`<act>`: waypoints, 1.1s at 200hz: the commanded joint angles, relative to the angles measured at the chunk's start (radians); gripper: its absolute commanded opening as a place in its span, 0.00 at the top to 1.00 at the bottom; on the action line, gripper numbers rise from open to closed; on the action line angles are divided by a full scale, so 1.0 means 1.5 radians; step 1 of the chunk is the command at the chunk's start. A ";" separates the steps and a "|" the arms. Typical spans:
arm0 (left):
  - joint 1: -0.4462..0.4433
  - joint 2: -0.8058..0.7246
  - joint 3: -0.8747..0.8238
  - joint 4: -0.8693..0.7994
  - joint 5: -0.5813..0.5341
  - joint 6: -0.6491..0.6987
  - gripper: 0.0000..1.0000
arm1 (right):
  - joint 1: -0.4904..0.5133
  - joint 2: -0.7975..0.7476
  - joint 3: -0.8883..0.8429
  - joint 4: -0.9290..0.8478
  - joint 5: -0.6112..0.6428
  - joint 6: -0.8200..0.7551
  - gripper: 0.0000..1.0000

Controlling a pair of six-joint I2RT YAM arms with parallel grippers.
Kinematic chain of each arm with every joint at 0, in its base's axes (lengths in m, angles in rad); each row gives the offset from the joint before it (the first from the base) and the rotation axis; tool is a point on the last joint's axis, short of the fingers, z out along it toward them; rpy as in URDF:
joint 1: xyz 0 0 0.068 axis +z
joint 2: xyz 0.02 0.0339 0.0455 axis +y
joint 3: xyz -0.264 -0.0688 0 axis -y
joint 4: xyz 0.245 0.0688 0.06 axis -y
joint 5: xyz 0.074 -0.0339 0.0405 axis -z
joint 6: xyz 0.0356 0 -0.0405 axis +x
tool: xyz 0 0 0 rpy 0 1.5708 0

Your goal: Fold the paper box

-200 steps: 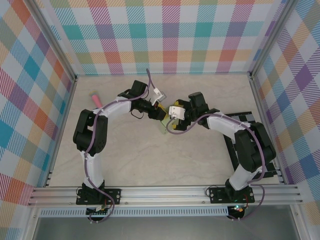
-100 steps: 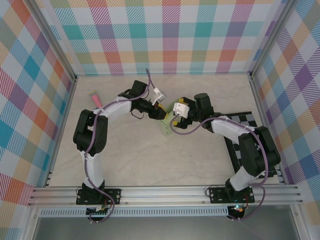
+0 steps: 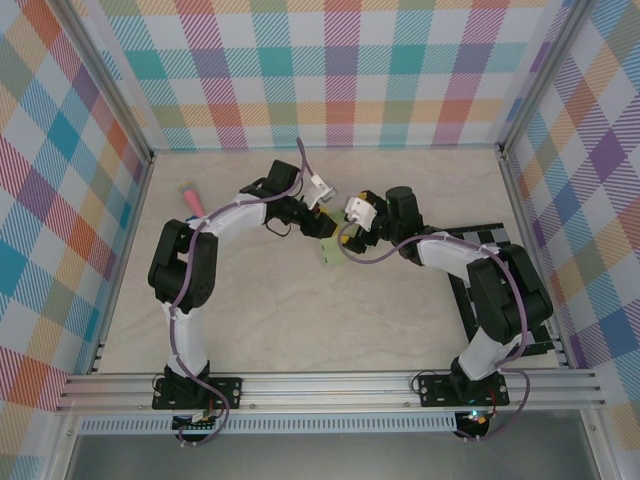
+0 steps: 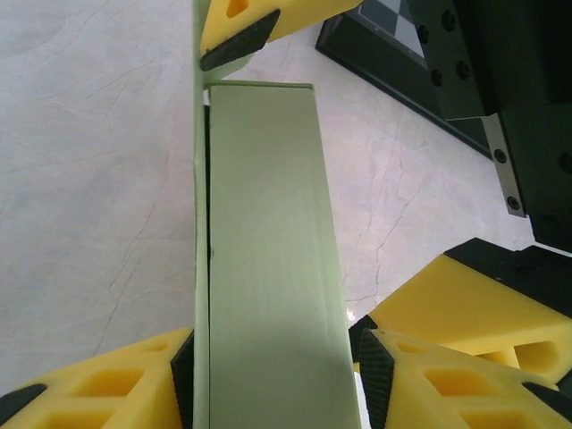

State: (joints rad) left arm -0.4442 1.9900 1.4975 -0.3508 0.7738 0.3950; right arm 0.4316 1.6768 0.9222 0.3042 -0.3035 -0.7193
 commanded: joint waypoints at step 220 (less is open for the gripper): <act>-0.063 0.028 0.077 -0.197 -0.155 0.168 0.53 | -0.034 -0.054 -0.102 0.123 0.020 0.097 0.00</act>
State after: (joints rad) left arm -0.5121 2.0151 1.6081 -0.5312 0.5385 0.6010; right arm 0.4252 1.6821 0.8200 0.4778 -0.2615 -0.5804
